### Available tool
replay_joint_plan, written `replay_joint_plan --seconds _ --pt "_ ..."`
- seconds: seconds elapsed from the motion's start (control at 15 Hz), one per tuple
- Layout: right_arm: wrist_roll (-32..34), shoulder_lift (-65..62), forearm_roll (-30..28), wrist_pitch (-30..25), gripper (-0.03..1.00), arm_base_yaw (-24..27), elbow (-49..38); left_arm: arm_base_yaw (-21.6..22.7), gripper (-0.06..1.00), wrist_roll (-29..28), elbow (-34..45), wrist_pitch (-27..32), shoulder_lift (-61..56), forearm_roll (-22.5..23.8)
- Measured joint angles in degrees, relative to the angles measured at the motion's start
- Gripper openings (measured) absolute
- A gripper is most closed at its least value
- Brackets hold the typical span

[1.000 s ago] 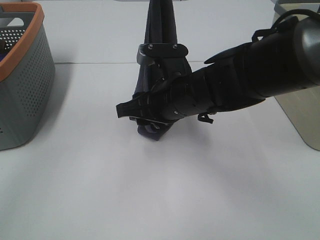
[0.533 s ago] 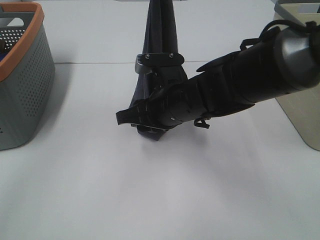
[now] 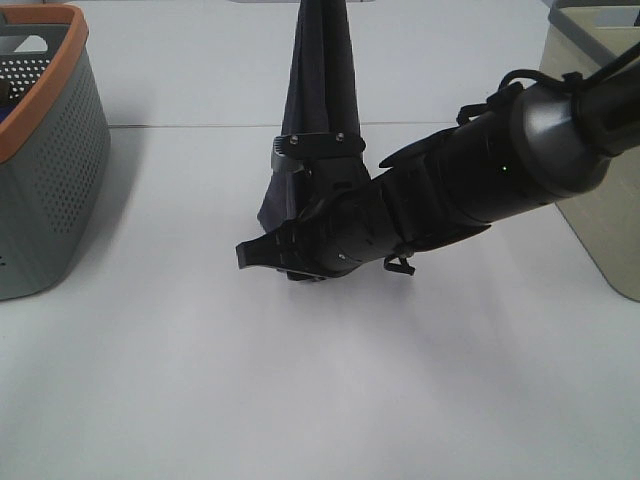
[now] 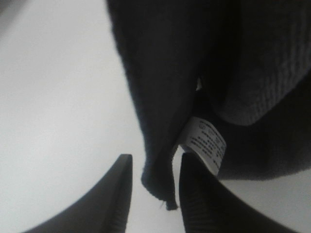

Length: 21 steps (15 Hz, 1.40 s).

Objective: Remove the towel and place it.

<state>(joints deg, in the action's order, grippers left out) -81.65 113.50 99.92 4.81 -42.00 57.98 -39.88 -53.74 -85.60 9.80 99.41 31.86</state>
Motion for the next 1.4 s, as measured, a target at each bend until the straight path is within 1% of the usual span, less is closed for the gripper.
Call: replay_joint_plan --seconds 0.13,0.2,0.27,0.33,0.53,0.6,0.67,0.87,1.0,1.07,1.13,1.2,1.27,1.33,1.4 --pt "0.3 -0.1 0.0 0.0 0.24 0.0 0.0 0.0 0.0 0.0 0.0 0.0 0.0 0.0" --pt "0.5 -0.1 0.1 0.0 0.18 0.0 0.0 0.0 0.0 0.0 0.0 0.0 0.0 0.0" --pt "0.5 -0.4 0.1 0.0 0.08 0.0 0.0 0.0 0.0 0.0 0.0 0.0 0.0 0.0" --pt "0.5 -1.4 0.1 0.0 0.02 0.0 -0.1 0.1 0.0 0.0 0.0 0.1 0.0 0.0" --pt "0.5 -6.0 0.0 -1.3 0.02 0.0 -0.7 1.0 0.0 -0.5 0.0 0.4 0.0 0.1" --pt "0.5 -8.3 -0.9 -2.8 0.02 0.0 -2.3 1.8 0.0 -1.8 0.0 0.4 0.0 0.0" --pt "0.5 -10.4 -1.9 -4.4 0.02 0.0 -4.6 2.5 0.0 -3.5 0.0 0.4 -0.2 0.0" --pt "0.5 -18.6 -3.6 -7.6 0.02 0.0 -13.3 3.5 0.0 -4.9 0.0 0.6 -1.7 0.1" --pt "1.7 -26.6 -6.5 -9.2 0.02 0.0 -17.1 3.5 0.0 -5.4 0.0 0.4 -3.3 0.9" --pt "2.9 -30.3 -9.2 -9.7 0.02 0.0 -17.6 3.5 0.0 -5.9 -0.2 0.4 -4.0 1.2" --pt "5.6 -33.6 -13.3 -10.9 0.02 0.0 -17.6 3.5 0.0 -6.2 -1.1 0.9 -4.2 1.3" --pt "9.9 -36.7 -18.2 -12.8 0.02 0.0 -17.6 3.8 0.0 -6.6 -1.8 1.7 -4.5 1.3" --pt "20.2 -38.5 -29.3 -17.9 0.02 0.7 -17.6 5.1 0.0 -8.3 -2.2 1.7 -5.6 1.3" --pt "20.2 -38.5 -29.3 -17.9 0.02 0.7 -17.6 5.1 0.0 -8.3 -2.2 1.7 -5.6 1.3" --pt "35.2 -38.6 -45.4 -25.6 0.02 3.0 -16.5 7.2 0.0 -9.9 -2.3 3.4 -6.9 1.0"
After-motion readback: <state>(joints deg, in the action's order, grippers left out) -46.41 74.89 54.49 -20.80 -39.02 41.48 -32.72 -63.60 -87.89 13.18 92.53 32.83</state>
